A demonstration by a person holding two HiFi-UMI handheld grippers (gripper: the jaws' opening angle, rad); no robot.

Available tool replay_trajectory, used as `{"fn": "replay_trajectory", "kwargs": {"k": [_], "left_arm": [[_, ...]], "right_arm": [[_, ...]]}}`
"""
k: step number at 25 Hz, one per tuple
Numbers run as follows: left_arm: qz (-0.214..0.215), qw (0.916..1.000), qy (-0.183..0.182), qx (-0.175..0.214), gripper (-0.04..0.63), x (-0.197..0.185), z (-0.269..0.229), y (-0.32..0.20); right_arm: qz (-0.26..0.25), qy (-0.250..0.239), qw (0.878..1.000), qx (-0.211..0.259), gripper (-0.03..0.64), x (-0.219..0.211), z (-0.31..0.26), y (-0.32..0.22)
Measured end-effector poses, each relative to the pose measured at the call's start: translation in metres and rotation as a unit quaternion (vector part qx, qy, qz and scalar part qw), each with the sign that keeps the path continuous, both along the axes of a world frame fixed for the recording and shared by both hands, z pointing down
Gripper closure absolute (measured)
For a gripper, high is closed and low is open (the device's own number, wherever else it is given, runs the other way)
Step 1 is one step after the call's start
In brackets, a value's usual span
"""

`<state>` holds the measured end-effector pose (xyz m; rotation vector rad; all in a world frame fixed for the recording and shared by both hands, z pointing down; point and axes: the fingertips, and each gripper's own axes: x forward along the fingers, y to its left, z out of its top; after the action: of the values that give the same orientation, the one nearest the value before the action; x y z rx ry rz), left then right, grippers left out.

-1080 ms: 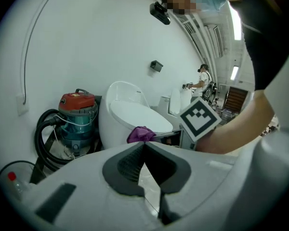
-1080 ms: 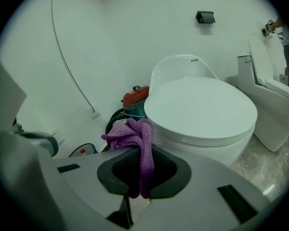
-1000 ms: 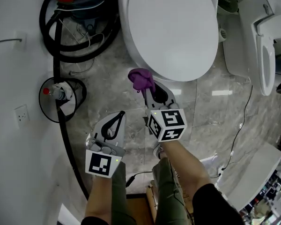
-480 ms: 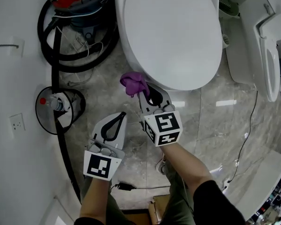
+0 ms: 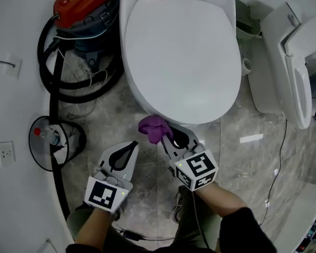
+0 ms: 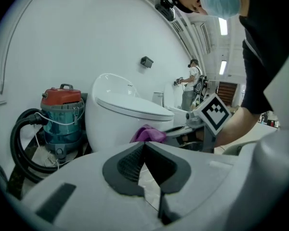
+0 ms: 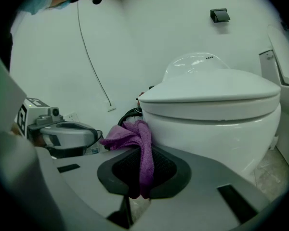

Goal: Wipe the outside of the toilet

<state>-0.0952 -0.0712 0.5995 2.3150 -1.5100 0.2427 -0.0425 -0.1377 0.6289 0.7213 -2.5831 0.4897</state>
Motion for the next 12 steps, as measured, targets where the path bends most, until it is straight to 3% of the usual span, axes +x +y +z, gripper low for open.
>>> {"fn": "replay_trajectory", "kwargs": {"k": [6, 12], "left_arm": [[0.025, 0.9992, -0.025, 0.018, 0.592, 0.026, -0.002, -0.011], [0.02, 0.9982, -0.043, 0.036, 0.592, 0.047, -0.008, -0.01]], "right_arm": [[-0.026, -0.01, 1.0, -0.012, 0.575, 0.054, -0.007, -0.007], [-0.035, 0.018, 0.999, 0.007, 0.575, 0.113, -0.011, -0.03]]}}
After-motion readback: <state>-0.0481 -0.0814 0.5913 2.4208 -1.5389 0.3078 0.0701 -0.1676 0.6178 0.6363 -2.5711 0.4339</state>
